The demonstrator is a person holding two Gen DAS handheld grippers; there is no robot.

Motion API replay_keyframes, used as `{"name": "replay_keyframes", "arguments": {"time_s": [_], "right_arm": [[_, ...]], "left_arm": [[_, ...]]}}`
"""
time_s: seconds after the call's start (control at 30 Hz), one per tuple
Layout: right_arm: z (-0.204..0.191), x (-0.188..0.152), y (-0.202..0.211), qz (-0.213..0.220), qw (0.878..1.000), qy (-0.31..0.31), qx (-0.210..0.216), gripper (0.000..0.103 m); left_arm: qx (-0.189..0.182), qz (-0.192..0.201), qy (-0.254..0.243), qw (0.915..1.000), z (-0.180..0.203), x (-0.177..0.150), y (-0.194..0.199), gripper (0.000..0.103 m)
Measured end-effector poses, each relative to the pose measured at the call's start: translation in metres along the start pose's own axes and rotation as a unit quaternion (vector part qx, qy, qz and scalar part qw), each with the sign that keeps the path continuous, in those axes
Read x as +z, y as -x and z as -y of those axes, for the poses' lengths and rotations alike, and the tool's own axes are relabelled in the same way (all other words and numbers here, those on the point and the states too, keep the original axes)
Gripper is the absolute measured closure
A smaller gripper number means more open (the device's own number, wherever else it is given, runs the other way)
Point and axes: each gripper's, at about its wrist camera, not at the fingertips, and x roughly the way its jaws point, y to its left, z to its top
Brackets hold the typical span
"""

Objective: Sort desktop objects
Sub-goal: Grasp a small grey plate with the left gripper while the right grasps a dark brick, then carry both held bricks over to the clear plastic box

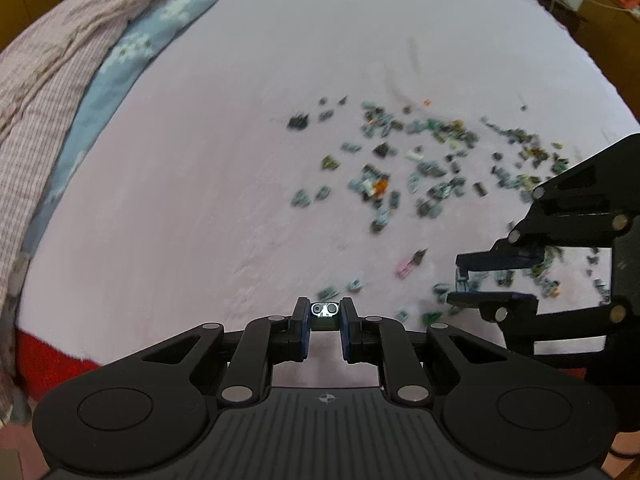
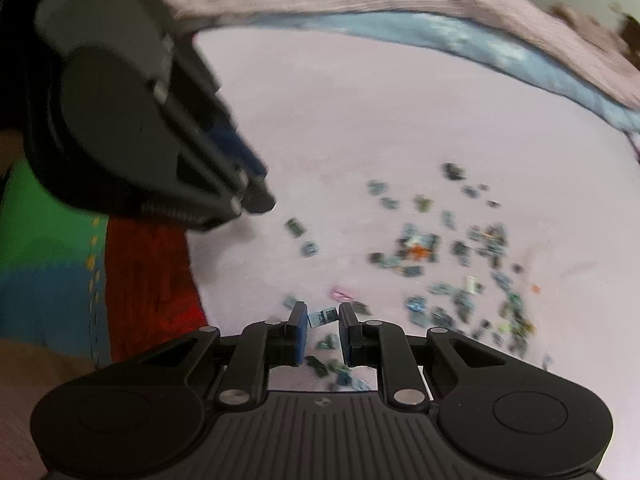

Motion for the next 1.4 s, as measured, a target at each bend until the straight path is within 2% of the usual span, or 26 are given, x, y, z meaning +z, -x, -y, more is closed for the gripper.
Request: {"name": "replay_keyframes", "arguments": {"time_s": [0.07,0.23,0.57,1.0,1.4], "right_arm": [[0.006,0.013,0.015,0.004,0.999,-0.034,-0.011,0.085],[0.020,0.004,0.055,0.011,0.992,-0.121,-0.039,0.085],[0.042,-0.055,0.115,0.031,0.968,-0.229,-0.101,0.085],[0.057,-0.145,0.204,0.081,0.939,-0.298,-0.152,0.085],[0.051,-0.247,0.269,0.103,0.927,-0.316,-0.175,0.085]], "left_arm": [[-0.007,0.007,-0.010,0.9999,0.008,0.007,0.008,0.087],[-0.027,0.026,-0.043,0.9984,0.034,0.026,0.028,0.086],[-0.061,0.061,-0.115,0.9896,0.106,0.061,0.062,0.086],[-0.074,0.084,-0.152,0.9821,0.206,0.065,0.101,0.086],[-0.070,0.102,-0.170,0.9777,0.304,0.043,0.137,0.086]]}}
